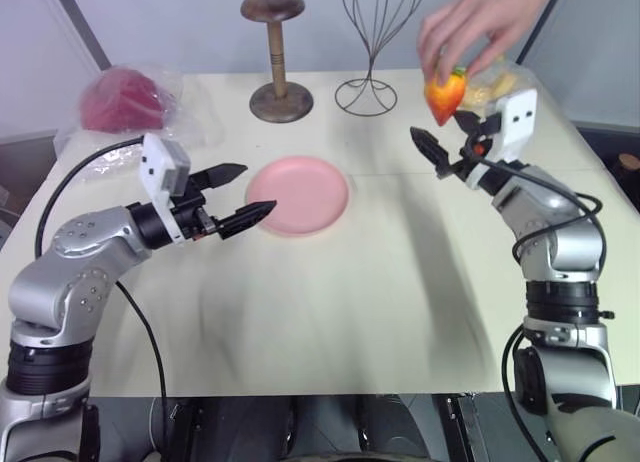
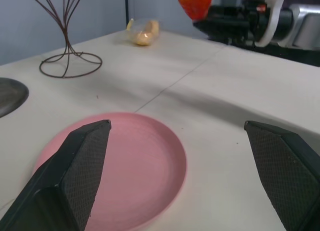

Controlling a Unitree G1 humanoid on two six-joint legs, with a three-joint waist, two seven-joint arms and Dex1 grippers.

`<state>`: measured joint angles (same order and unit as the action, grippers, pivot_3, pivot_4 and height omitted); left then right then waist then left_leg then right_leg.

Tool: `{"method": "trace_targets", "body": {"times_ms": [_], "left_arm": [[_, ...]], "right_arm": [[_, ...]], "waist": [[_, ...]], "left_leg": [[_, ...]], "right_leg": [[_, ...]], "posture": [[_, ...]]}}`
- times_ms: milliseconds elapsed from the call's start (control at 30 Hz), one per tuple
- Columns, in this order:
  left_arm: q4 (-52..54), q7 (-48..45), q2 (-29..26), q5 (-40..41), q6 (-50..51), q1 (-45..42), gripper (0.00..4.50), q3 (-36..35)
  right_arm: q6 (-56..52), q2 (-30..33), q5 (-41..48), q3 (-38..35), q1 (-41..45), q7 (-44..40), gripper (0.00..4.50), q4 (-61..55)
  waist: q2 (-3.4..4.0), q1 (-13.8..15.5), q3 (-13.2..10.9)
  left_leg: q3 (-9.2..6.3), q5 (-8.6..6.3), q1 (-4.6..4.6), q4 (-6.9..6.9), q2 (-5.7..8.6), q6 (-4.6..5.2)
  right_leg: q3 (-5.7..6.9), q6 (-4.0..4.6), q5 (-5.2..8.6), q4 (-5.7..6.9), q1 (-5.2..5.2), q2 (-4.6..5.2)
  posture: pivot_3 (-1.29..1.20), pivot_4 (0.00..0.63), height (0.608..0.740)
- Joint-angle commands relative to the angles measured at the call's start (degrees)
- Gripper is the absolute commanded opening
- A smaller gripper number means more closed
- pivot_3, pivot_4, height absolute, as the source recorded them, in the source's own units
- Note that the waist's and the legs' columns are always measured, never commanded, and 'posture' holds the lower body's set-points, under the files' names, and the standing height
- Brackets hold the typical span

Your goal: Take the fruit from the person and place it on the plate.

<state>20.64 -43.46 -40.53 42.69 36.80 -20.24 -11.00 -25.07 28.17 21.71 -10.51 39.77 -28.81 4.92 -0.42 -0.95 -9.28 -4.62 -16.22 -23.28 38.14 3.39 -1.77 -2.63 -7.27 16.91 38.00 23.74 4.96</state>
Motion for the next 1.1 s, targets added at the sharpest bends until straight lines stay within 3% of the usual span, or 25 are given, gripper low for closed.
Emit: {"method": "trace_targets", "body": {"times_ms": [33, 167, 267, 367, 433, 700, 1100], "left_arm": [[2.5, 0.7, -0.1, 0.1, -0.8, 0.5, 4.47, -1.8], [3.3, 1.7, 0.4, 0.1, -0.9, 1.1, 4.47, -1.7], [3.5, 2.2, 0.6, 0.1, -1.0, 1.2, 4.5, -1.7], [3.5, 2.4, 0.6, 0.1, -1.0, 1.2, 4.5, -1.8], [3.4, 2.5, 0.6, 0.2, -1.0, 1.1, 4.5, -1.9], [1.0, 6.1, 1.4, -3.8, -3.5, 3.2, 4.5, -3.9], [-0.3, 11.7, 4.6, -10.9, -9.4, 15.7, 4.5, -8.7]], "right_arm": [[-0.9, 0.1, 1.7, -1.5, 2.7, 0.3, 4.5, -1.9], [-1.6, 0.1, 1.8, -1.2, 3.5, 0.4, 4.5, -1.5], [-1.7, 0.0, 2.0, -1.4, 3.4, 0.3, 3.65, -1.3], [-1.7, 0.2, 2.1, -1.3, 3.2, -0.1, 2.17, -1.6], [-1.9, 0.2, 2.3, -1.3, 3.3, -0.2, 1.66, -2.1], [-2.7, -1.0, 2.3, 1.0, 3.6, -1.3, 1.65, -1.8], [1.9, -18.4, -2.5, 14.8, 4.8, -3.6, 1.65, 6.5]], "waist": [[0.0, 0.0, 0.0], [0.0, 0.0, 0.0], [0.0, 0.0, 0.0], [0.0, -0.1, 0.0], [0.0, -0.1, 0.0], [0.0, -0.1, 0.0], [0.0, -1.5, 0.0]], "left_leg": [[0.0, 0.0, 0.0, 0.0, 0.0, 0.0], [0.0, 0.0, 0.0, 0.0, 0.0, 0.0], [0.0, 0.0, -0.01, -0.01, 0.0, 0.0], [0.01, 0.0, -0.01, -0.01, 0.0, 0.0], [0.01, 0.0, -0.01, -0.01, 0.0, 0.01], [0.0, 0.0, -0.01, -0.01, 0.0, 0.0], [0.03, 0.03, -0.15, -0.11, -0.03, -0.05]], "right_leg": [[0.0, 0.0, 0.0, 0.0, 0.0, 0.0], [0.0, 0.0, 0.0, 0.0, 0.0, 0.01], [0.0, 0.0, 0.0, 0.0, 0.01, 0.0], [0.0, 0.0, 0.0, 0.0, 0.01, 0.0], [0.0, 0.0, 0.0, 0.0, 0.02, 0.0], [0.0, 0.0, 0.0, 0.0, 0.02, 0.0], [-0.01, 0.0, 0.0, 0.1, 0.34, 0.01]], "posture": [[0.0, 0.15, 0.74], [0.0, 0.15, 0.74], [0.0, 0.15, 0.74], [0.0, 0.15, 0.74], [0.0, 0.15, 0.74], [0.0, 0.15, 0.74], [0.0, 0.15, 0.74]]}}
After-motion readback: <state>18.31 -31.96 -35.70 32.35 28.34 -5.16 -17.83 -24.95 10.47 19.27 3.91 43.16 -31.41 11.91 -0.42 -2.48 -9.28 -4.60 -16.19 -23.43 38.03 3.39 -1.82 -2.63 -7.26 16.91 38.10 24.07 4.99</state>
